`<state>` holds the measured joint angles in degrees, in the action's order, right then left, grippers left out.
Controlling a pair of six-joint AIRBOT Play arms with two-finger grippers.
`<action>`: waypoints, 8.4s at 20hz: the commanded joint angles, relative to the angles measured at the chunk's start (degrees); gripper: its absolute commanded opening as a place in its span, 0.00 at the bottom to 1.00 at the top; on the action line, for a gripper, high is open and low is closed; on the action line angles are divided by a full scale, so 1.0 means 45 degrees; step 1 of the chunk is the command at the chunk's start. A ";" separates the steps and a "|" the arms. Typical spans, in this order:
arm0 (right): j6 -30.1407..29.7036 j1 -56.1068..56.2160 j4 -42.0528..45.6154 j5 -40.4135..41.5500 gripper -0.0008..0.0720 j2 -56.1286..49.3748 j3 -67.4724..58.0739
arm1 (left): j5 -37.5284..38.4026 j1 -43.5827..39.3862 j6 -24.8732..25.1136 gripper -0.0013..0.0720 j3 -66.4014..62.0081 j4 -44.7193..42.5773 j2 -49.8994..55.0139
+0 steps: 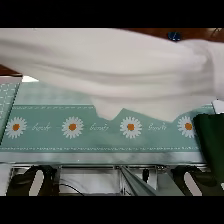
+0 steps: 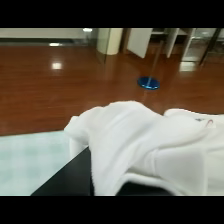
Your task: Fold the shirts.
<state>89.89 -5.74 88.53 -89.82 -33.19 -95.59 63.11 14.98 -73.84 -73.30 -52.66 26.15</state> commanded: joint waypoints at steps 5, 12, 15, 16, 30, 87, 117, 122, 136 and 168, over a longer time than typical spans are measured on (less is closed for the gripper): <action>0.0418 -0.0010 0.1073 -0.1234 0.04 0.0335 0.2526 | 0.4503 0.0049 -0.1282 0.06 0.2050 -0.1787 -0.0884; 0.0350 -0.0010 -0.0170 0.2715 0.04 -0.2817 0.6562 | 0.2268 0.0024 -0.0092 0.06 0.9243 0.1549 0.0418; -0.0291 -0.0010 -0.1991 0.4289 0.04 -0.5693 0.6465 | 0.0670 -0.0272 0.0641 0.06 1.0948 0.2448 0.2064; -0.0442 -0.0010 -0.2623 0.4605 0.04 -0.6722 0.6237 | 0.0165 -0.0471 0.0874 0.06 1.1118 0.2550 0.2773; -0.1307 -0.3803 -0.3619 0.1870 0.58 -1.0389 0.2671 | -0.0559 0.0821 0.0699 0.71 0.5892 -0.0160 0.7533; -0.2089 -0.2351 -0.5659 0.2861 0.04 -0.4405 -0.3662 | -0.2837 0.1258 -0.0903 0.06 -0.2565 -0.1287 0.2375; -0.1321 -0.2351 -0.6193 0.5858 0.04 -0.8451 0.6101 | -0.2113 0.0151 -0.0010 0.06 1.1069 0.1972 0.4163; -0.1545 -0.2749 -0.6470 0.5236 0.58 -0.9758 0.6101 | -0.2900 0.0374 -0.0024 0.71 1.0710 0.2390 0.4901; -0.2375 -0.5192 -0.6207 0.5343 0.58 -0.6596 1.3721 | 0.0010 0.1248 0.2788 0.71 1.1385 0.4483 0.5663; -0.1846 -0.1438 -0.5537 0.3687 0.04 -0.4308 -0.4391 | -0.1928 0.1443 0.3245 0.06 -0.0335 0.8451 0.3400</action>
<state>78.41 -12.25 55.22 -72.10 -57.36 -103.26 55.86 19.49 -59.09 -63.11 -14.31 46.11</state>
